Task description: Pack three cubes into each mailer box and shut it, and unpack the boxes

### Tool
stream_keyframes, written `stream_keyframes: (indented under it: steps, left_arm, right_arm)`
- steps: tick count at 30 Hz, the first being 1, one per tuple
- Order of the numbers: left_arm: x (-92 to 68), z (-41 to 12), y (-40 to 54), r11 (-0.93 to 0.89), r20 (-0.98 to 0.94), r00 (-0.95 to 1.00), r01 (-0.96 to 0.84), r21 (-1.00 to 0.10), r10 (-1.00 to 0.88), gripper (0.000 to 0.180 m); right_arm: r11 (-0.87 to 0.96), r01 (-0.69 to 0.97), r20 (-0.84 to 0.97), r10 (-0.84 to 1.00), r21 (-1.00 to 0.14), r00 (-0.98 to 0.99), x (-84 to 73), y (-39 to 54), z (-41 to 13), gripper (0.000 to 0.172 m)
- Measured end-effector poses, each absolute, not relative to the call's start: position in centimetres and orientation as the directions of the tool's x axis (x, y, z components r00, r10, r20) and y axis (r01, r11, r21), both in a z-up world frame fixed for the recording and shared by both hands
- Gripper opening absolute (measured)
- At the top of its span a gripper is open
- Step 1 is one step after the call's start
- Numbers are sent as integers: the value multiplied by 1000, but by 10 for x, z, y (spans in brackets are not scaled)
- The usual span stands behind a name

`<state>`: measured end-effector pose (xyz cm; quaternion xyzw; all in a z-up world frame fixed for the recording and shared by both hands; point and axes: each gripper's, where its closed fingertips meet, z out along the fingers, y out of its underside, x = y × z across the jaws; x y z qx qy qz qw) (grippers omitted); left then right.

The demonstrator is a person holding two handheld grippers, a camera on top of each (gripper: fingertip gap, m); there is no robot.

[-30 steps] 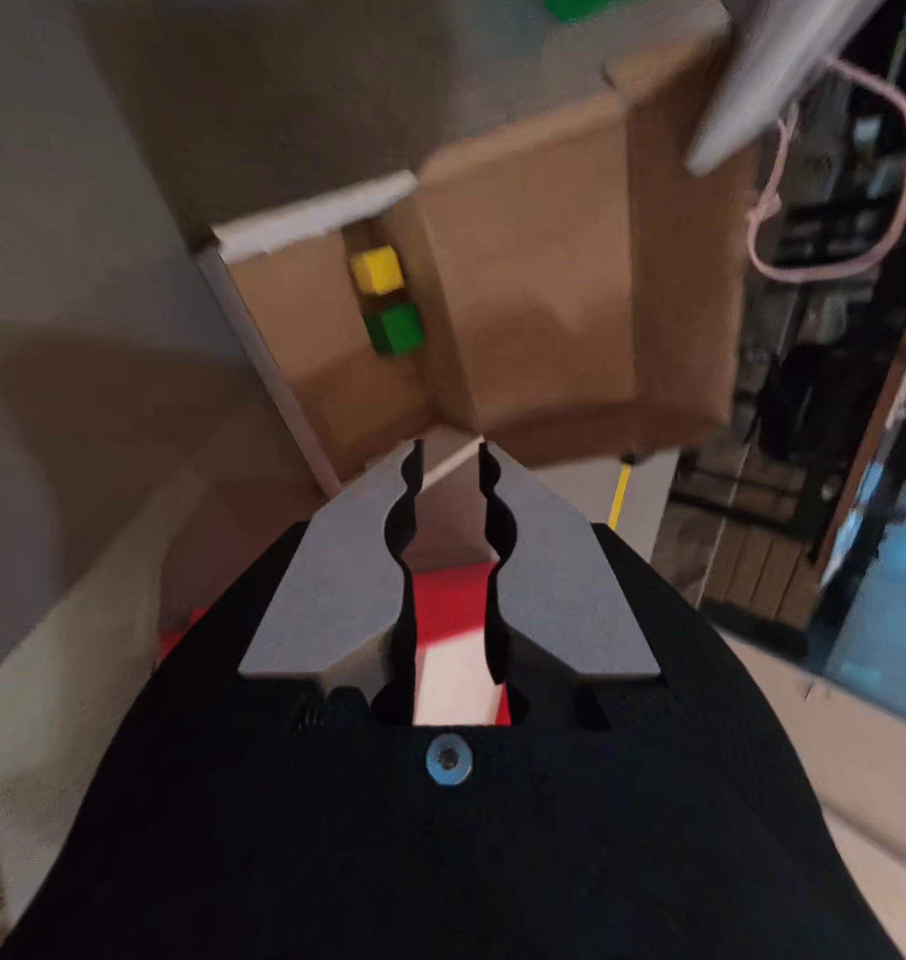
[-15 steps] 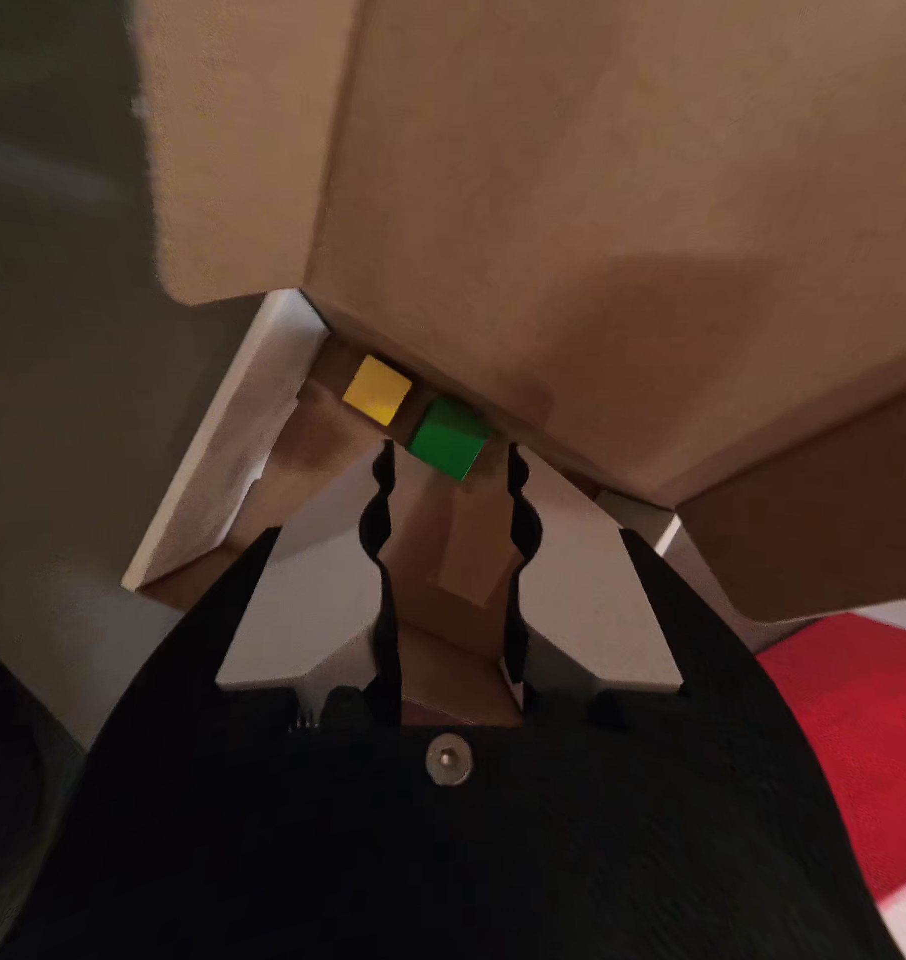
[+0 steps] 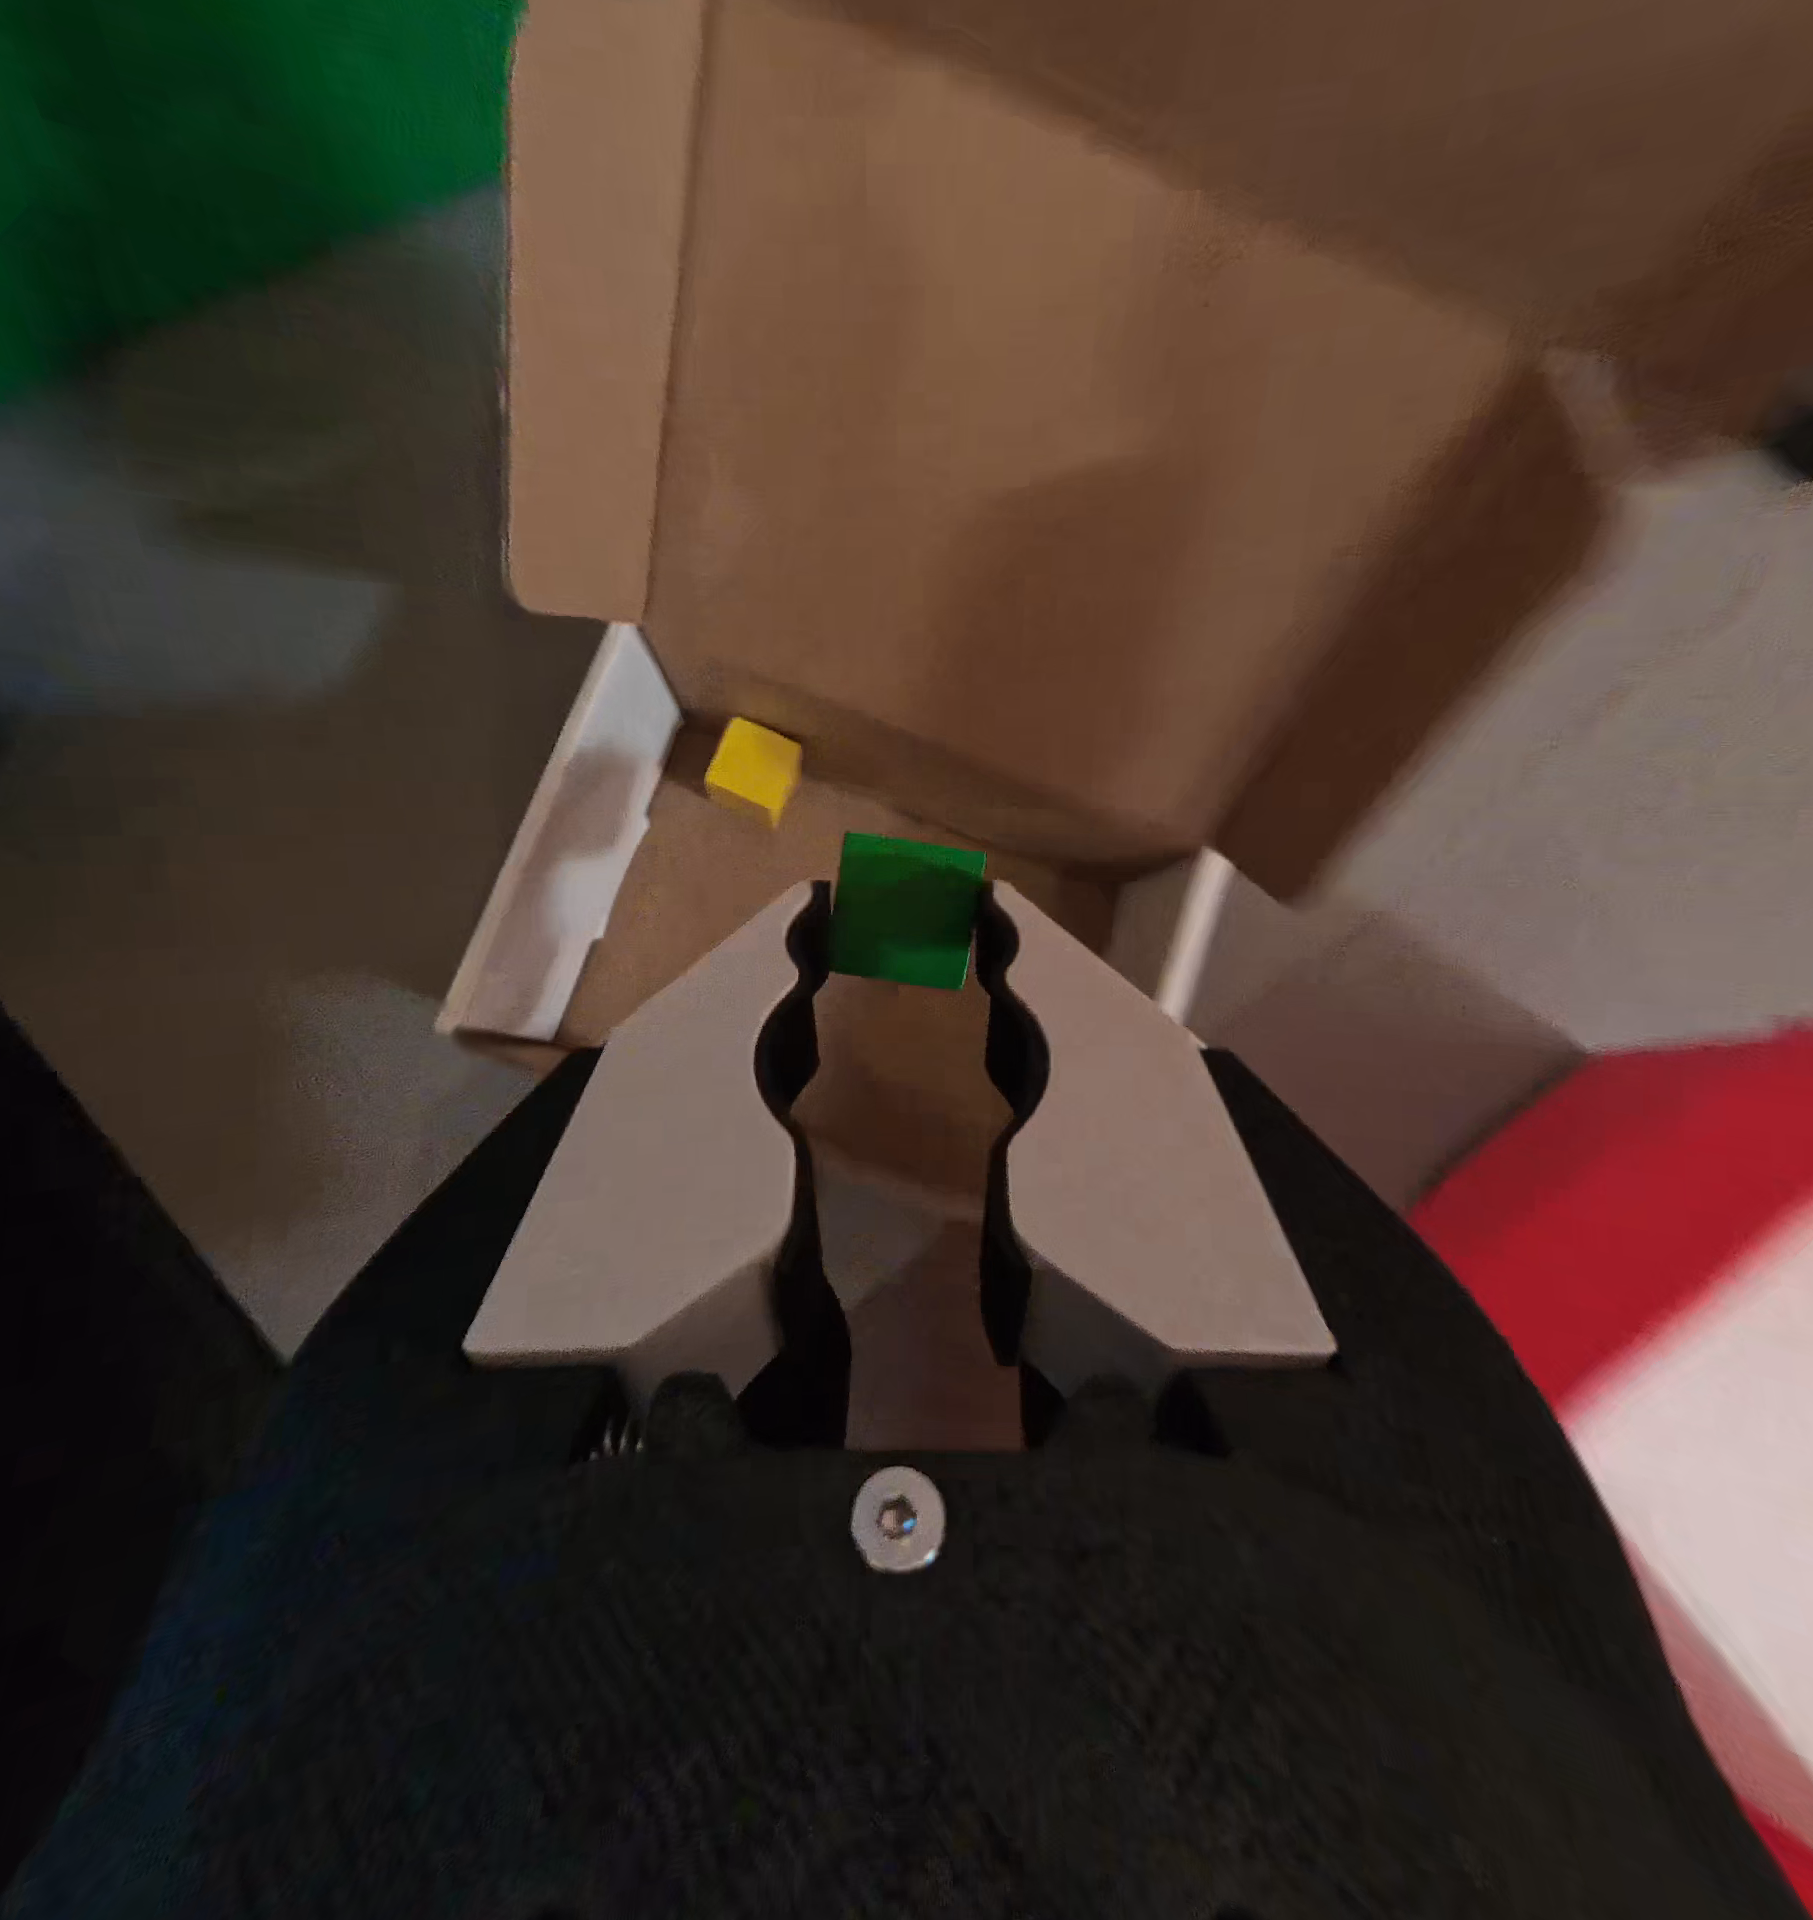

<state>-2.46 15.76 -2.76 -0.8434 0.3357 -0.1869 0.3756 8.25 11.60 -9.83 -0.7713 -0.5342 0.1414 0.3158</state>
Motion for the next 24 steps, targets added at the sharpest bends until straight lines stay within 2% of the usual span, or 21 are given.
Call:
stream_keyframes:
  steps: [1,3,5,8,10,16,24]
  left_arm:
    - [-25,-28,158,-494,65,705,-424,-759,-706,0]
    - [-25,-28,158,-493,65,705,-424,-760,-707,0]
    - [-24,-27,157,-491,63,703,-425,-761,-708,0]
    - [-22,-26,157,-483,59,698,-430,-763,-714,0]
    - [-20,-26,158,-478,55,695,-433,-764,-717,0]
    - [-19,-26,158,-476,51,694,-437,-763,-718,0]
    - [-24,-27,155,-489,72,697,-423,-763,-714,0]
  right_arm:
    - [-254,681,108,891,-687,441,98,119,-78,26]
    - [-297,571,110,814,-766,570,143,128,-42,26]
    - [-359,486,142,671,-797,728,203,141,-24,26]
    - [-497,393,152,457,-774,877,284,151,-38,26]
    - [-586,348,134,377,-732,917,316,153,-60,26]
    - [-715,298,62,337,-633,940,334,160,-117,26]
    - [-793,340,121,325,-506,938,339,167,-158,27]
